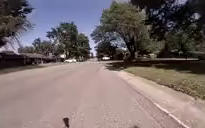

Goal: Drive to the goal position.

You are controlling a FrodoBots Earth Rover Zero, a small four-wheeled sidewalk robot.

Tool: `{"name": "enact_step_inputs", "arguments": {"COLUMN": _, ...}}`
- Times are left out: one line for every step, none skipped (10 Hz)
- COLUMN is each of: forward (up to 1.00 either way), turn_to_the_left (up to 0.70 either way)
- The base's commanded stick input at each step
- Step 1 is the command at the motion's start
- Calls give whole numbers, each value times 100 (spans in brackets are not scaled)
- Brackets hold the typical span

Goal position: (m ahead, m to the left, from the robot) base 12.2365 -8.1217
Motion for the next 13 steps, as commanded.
{"name": "enact_step_inputs", "arguments": {"forward": 50, "turn_to_the_left": 0}}
{"name": "enact_step_inputs", "arguments": {"forward": 50, "turn_to_the_left": 0}}
{"name": "enact_step_inputs", "arguments": {"forward": 50, "turn_to_the_left": 0}}
{"name": "enact_step_inputs", "arguments": {"forward": 50, "turn_to_the_left": 0}}
{"name": "enact_step_inputs", "arguments": {"forward": 50, "turn_to_the_left": 0}}
{"name": "enact_step_inputs", "arguments": {"forward": 50, "turn_to_the_left": 0}}
{"name": "enact_step_inputs", "arguments": {"forward": 50, "turn_to_the_left": 0}}
{"name": "enact_step_inputs", "arguments": {"forward": 50, "turn_to_the_left": 0}}
{"name": "enact_step_inputs", "arguments": {"forward": 50, "turn_to_the_left": 0}}
{"name": "enact_step_inputs", "arguments": {"forward": 50, "turn_to_the_left": 0}}
{"name": "enact_step_inputs", "arguments": {"forward": 50, "turn_to_the_left": 0}}
{"name": "enact_step_inputs", "arguments": {"forward": 50, "turn_to_the_left": 0}}
{"name": "enact_step_inputs", "arguments": {"forward": 50, "turn_to_the_left": 0}}
